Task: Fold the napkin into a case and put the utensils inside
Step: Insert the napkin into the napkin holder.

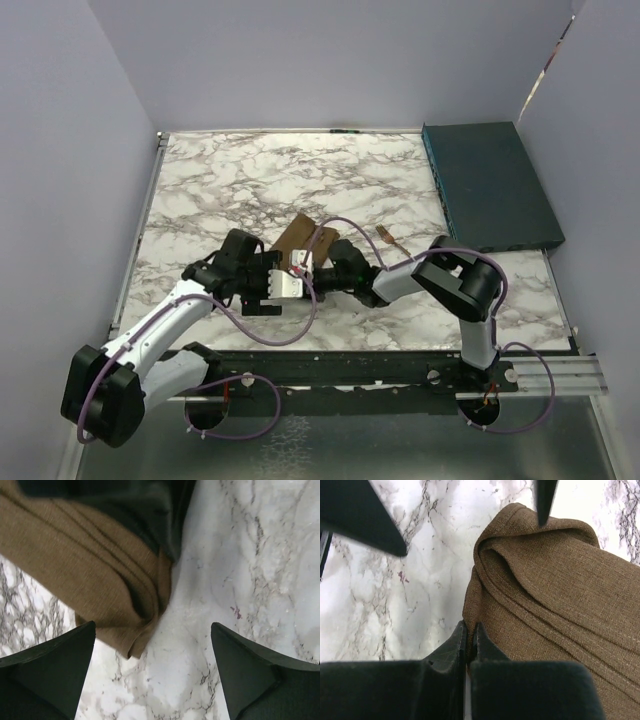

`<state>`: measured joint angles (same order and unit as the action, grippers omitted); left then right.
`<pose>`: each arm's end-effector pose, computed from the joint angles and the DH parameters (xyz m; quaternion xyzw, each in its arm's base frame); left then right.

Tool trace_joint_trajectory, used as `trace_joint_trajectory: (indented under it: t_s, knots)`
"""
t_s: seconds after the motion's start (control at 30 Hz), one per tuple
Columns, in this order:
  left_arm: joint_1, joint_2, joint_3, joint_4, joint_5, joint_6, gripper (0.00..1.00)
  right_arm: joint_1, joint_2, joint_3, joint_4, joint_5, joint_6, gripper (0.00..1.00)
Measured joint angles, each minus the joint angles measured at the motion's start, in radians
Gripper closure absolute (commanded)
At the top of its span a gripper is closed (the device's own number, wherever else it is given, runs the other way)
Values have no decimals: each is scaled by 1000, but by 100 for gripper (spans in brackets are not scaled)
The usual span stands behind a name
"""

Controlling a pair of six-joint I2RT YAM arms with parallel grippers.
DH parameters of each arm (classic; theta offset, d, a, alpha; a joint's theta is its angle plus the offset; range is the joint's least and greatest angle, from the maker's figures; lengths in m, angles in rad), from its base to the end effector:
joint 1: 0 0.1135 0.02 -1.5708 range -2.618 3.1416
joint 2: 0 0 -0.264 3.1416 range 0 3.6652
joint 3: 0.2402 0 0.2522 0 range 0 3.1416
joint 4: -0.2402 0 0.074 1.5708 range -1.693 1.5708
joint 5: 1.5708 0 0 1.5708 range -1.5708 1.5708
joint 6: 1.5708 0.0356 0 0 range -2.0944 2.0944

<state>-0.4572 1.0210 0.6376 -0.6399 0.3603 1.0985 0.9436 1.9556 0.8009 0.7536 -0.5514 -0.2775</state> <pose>0.1627 -0.0940 0.2110 0.6992 0.6408 -0.0799 0.3068 0.2015 0.3097 0.1177 -0.5831 0.5712 0.3882 0.4278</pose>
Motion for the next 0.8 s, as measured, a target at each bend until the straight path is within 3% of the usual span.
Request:
trace_joint_trajectory:
  t_s: [0.37,0.67,0.8]
  knots:
    - [-95,-28,-183,172,-13,93,16,-31,57,110,-55,-119,50,99]
    - [-97,-12,-226,330,-47,126,46,-36,86,135,-64,-196,72,99]
    - [-97,24,-226,366,-57,135,64,-41,100,146,-68,-220,86,99]
